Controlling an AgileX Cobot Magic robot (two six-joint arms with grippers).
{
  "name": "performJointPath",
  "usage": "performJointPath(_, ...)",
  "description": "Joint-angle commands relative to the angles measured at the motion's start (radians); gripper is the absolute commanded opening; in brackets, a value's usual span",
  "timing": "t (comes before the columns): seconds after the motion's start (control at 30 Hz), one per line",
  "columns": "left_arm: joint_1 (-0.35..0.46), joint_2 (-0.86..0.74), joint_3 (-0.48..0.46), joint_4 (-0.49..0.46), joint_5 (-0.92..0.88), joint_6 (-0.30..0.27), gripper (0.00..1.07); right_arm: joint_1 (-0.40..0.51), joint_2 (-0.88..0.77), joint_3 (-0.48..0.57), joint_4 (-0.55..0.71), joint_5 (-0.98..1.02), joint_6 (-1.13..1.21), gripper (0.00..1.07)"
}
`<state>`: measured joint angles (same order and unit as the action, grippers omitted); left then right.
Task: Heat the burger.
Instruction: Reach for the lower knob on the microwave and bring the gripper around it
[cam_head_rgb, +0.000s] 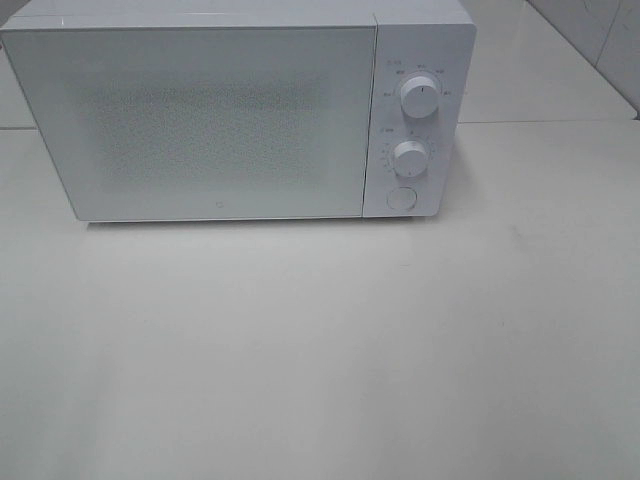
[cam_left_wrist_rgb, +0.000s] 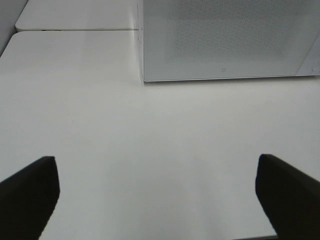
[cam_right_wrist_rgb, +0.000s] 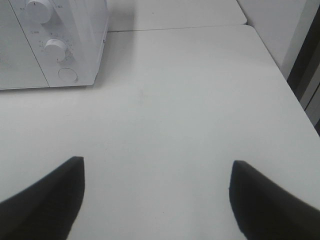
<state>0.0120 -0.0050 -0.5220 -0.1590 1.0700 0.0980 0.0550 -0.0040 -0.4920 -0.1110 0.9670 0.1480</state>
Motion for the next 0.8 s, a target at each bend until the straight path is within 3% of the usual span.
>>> performJointPath(0.03, 0.001, -0.017, 0.004, -0.004, -0.003, -0.001, 1.0, -0.006, 0.006, -0.023, -0.007, -0.069, 0.0, 0.76)
performJointPath(0.8, 0.001, -0.016, 0.004, -0.004, -0.003, -0.001, 1.0, -0.006, 0.367, -0.002, -0.006, -0.513, 0.003, 0.76)
